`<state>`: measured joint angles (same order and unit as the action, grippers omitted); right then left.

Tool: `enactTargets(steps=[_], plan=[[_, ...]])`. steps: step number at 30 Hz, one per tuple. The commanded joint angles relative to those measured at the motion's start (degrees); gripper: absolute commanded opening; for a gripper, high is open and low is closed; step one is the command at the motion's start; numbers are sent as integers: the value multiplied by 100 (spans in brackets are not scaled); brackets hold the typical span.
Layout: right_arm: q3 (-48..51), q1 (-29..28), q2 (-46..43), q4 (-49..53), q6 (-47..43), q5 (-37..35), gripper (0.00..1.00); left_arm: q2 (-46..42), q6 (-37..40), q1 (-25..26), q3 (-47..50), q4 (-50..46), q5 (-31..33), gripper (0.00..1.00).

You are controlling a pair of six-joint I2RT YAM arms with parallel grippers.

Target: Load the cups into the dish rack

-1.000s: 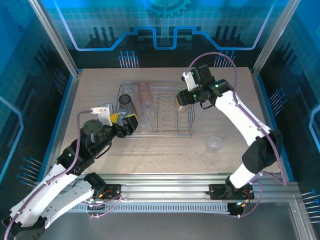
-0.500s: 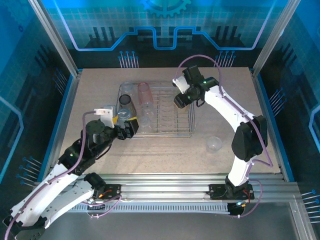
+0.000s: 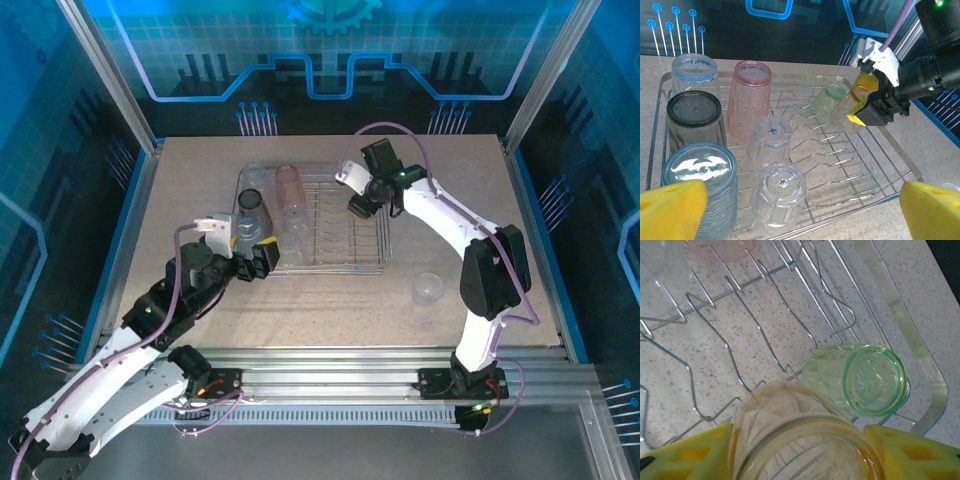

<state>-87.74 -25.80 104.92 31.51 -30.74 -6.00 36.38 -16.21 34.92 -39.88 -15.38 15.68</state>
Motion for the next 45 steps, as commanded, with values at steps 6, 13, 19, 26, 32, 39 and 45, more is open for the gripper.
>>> enactTargets(steps=[6,13,19,26,32,39,45], plan=[[337,93,128,-832,-646,292,0,43,363,-27,164,511,60,100],[426,211,302,-961,-872,363,9,235,466,-22,201,723,50,99],[411,255,397,-832,-1003,375,11,378,482,-26,190,830,-4,100],[383,339,539,-868,-1061,517,20,443,490,-27,182,931,-58,99],[704,426,516,-1397,-1154,805,29,440,454,-20,173,909,-79,99],[671,518,652,-1425,-1104,896,40,413,378,-25,165,871,-74,99],[656,512,596,-1402,-1104,786,55,414,337,-27,182,896,-100,99]])
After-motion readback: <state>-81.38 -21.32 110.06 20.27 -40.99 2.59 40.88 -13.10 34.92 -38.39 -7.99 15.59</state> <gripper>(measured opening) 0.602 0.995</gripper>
